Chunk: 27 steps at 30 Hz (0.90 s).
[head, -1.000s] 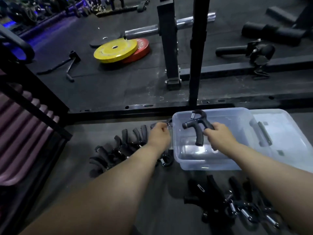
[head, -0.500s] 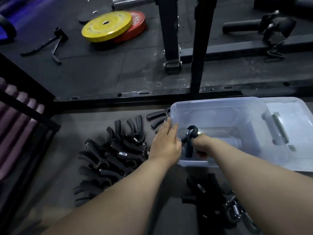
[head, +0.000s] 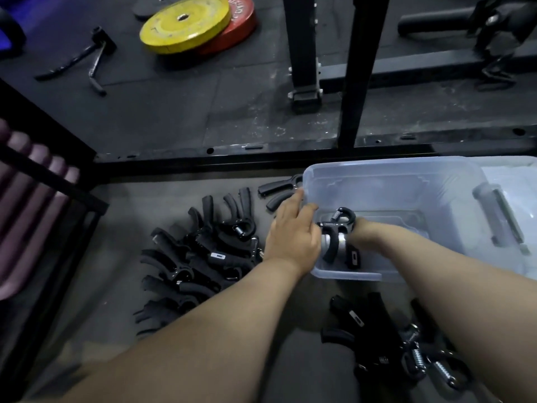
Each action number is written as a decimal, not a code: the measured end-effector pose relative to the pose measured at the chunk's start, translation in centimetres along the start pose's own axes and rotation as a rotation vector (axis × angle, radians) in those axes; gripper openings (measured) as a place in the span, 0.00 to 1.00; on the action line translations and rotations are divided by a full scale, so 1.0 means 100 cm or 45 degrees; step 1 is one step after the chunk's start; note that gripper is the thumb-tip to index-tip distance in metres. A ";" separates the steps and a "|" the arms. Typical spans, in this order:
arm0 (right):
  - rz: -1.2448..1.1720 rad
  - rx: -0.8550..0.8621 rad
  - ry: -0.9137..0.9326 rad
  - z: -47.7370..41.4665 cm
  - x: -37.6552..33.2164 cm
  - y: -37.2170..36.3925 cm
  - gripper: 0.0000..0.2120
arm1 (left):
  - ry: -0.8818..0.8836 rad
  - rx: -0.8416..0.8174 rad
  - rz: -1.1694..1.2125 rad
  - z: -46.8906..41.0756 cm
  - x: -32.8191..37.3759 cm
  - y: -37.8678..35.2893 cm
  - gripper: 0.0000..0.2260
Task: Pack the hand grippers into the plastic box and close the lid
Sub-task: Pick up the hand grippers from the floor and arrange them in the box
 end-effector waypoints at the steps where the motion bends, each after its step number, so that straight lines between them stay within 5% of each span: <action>1: -0.086 0.123 0.032 0.005 -0.012 0.007 0.10 | 0.003 -0.014 0.003 0.000 -0.001 -0.001 0.21; 5: -0.576 0.392 0.307 0.050 -0.076 0.017 0.14 | -0.032 0.012 0.046 0.002 -0.003 0.001 0.21; 9: -0.551 0.342 0.445 0.087 -0.120 -0.008 0.24 | 0.227 0.182 0.060 0.016 -0.038 0.010 0.22; 13: -0.333 0.269 0.416 0.100 -0.122 -0.032 0.38 | 0.553 -0.215 -0.391 0.037 -0.107 0.000 0.19; 17: -0.323 0.303 0.465 0.107 -0.114 -0.034 0.37 | 0.421 -0.534 -0.744 0.060 -0.155 -0.005 0.21; 20: -0.356 0.300 0.467 0.108 -0.114 -0.033 0.36 | 0.255 -0.514 -0.898 0.065 -0.159 -0.007 0.24; 27: -0.450 0.299 0.457 0.101 -0.109 -0.035 0.34 | 0.258 -0.450 -0.959 0.061 -0.154 -0.008 0.23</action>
Point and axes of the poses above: each hand's wrist, its own z-axis away from the middle knuckle, its own y-axis out of the back of the hand, x = y × z, the point moved 6 cm from there along -z, towards the middle knuckle, and after that the axes turned 9 degrees about -z, right-handed, at the moved point
